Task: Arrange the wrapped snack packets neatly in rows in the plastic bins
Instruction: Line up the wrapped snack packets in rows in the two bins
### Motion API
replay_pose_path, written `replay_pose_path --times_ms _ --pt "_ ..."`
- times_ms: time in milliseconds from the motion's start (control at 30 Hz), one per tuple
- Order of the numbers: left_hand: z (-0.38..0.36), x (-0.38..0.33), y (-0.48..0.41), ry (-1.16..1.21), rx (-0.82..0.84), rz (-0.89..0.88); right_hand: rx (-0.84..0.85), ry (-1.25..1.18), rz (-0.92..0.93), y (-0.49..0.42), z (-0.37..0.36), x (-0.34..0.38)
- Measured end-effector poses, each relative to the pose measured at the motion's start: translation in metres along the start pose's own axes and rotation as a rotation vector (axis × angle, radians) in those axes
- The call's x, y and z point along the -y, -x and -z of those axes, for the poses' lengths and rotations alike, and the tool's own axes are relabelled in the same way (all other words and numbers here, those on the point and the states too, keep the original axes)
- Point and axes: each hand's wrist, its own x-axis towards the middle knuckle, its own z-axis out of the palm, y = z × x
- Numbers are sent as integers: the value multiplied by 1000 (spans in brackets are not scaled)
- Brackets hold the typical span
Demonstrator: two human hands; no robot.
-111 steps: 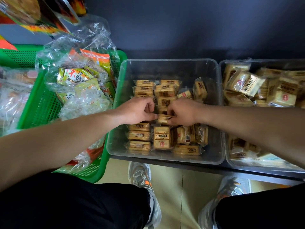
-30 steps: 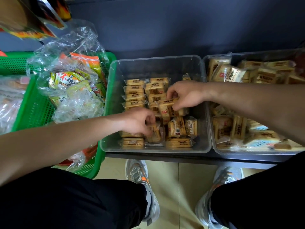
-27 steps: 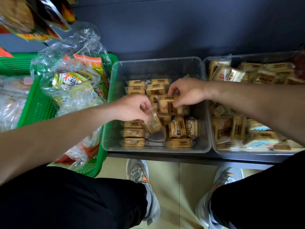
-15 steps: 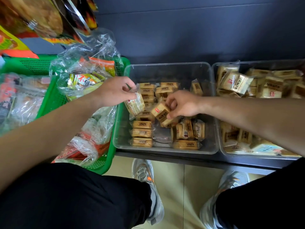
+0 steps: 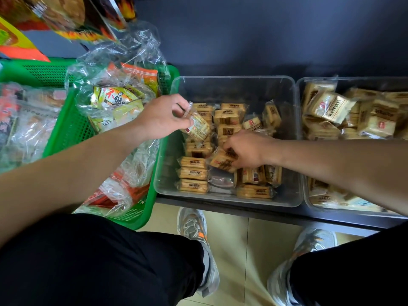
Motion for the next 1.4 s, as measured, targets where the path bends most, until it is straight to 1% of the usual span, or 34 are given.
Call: replay_pose_path --times_ms 167,300,433,533,633,767,867,1033,1100,1200,1300,1400 --pt "-1 0 -1 -3 -3 -10 58 -1 1 1 7 -4" --pt "-1 0 -1 2 -5 -12 68 -30 15 2 2 -3" --pt "-1 0 1 21 -16 -15 43 -219 20 7 5 -9" --pt "-1 0 0 36 -25 -13 0 -344 -27 9 12 -14" --pt "-1 0 0 38 -18 -6 51 -490 -23 15 24 -16" --pt "-1 -1 1 33 -18 0 94 -564 5 20 36 -17" --pt "-1 -1 1 27 -18 7 71 -642 -46 19 38 -20" --pt "-1 -1 1 23 -12 4 -24 -716 -87 18 37 -23" --pt "-1 -1 1 18 -10 1 8 -772 -69 18 37 -23" --pt "-2 0 1 10 -13 1 53 -752 -25 18 38 -20" --pt "-2 0 1 12 -20 -5 -12 -717 -19 16 34 -18" --pt "-1 -1 1 24 -26 -7 -70 -620 -30 13 25 -14"
